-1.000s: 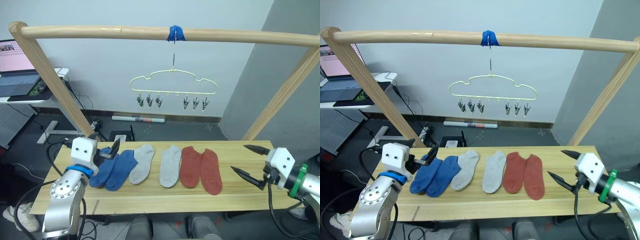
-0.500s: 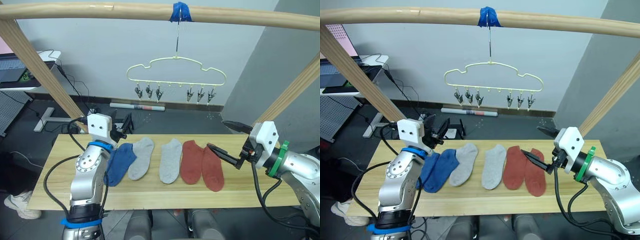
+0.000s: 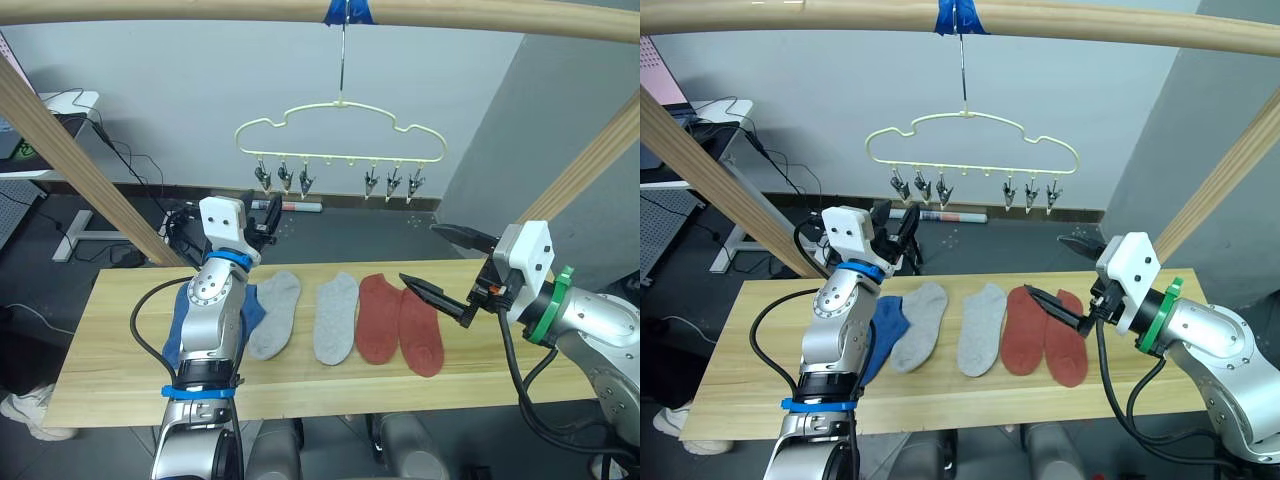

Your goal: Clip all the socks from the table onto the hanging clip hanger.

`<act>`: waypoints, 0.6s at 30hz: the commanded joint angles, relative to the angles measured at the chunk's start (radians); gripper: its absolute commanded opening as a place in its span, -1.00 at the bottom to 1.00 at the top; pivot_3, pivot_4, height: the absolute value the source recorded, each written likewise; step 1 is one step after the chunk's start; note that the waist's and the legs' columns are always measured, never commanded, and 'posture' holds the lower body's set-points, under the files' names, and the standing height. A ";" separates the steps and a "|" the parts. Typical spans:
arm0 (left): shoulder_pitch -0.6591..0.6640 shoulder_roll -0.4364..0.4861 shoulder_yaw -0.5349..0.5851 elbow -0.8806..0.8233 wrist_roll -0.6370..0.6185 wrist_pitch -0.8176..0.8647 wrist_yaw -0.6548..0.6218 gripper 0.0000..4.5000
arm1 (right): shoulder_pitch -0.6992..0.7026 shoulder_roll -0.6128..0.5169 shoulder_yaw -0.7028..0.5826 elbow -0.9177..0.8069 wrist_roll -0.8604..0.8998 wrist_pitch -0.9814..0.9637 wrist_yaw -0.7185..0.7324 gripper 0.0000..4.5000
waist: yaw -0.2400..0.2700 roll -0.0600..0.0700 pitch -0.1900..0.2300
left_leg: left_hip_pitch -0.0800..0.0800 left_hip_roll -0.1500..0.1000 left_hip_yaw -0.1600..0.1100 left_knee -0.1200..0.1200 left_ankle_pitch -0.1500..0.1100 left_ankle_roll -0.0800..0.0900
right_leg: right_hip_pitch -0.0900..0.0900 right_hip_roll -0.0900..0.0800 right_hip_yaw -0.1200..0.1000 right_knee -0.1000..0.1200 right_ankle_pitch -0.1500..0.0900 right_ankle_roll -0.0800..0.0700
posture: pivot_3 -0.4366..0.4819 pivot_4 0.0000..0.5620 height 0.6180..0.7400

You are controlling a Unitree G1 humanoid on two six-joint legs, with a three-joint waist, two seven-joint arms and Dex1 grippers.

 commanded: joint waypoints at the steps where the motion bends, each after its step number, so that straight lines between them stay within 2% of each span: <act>1: -0.029 -0.011 0.016 -0.005 -0.013 -0.033 0.019 0.21 | -0.018 -0.007 -0.024 -0.045 0.032 0.014 -0.014 1.00 | -0.003 -0.001 0.004 | 0.000 0.000 0.000 0.000 0.000 0.000 | 0.000 0.000 0.000 0.000 0.000 0.000 | -0.65 0.11 1.00; 14: -0.065 -0.012 0.042 -0.004 -0.024 -0.038 0.063 0.21 | -0.044 -0.001 -0.016 -0.044 0.050 0.029 -0.036 1.00 | -0.010 -0.001 0.015 | -0.001 0.000 0.000 0.000 0.000 0.000 | -0.001 0.000 0.000 0.000 0.000 0.000 | -0.63 0.10 1.00; 18: -0.077 -0.006 0.046 0.005 -0.025 -0.039 0.060 0.21 | -0.070 0.004 -0.009 -0.052 0.110 0.048 -0.017 1.00 | -0.010 -0.001 0.015 | -0.001 0.000 0.000 0.000 0.000 0.000 | -0.001 0.000 0.000 0.000 0.000 0.000 | -0.63 0.10 1.00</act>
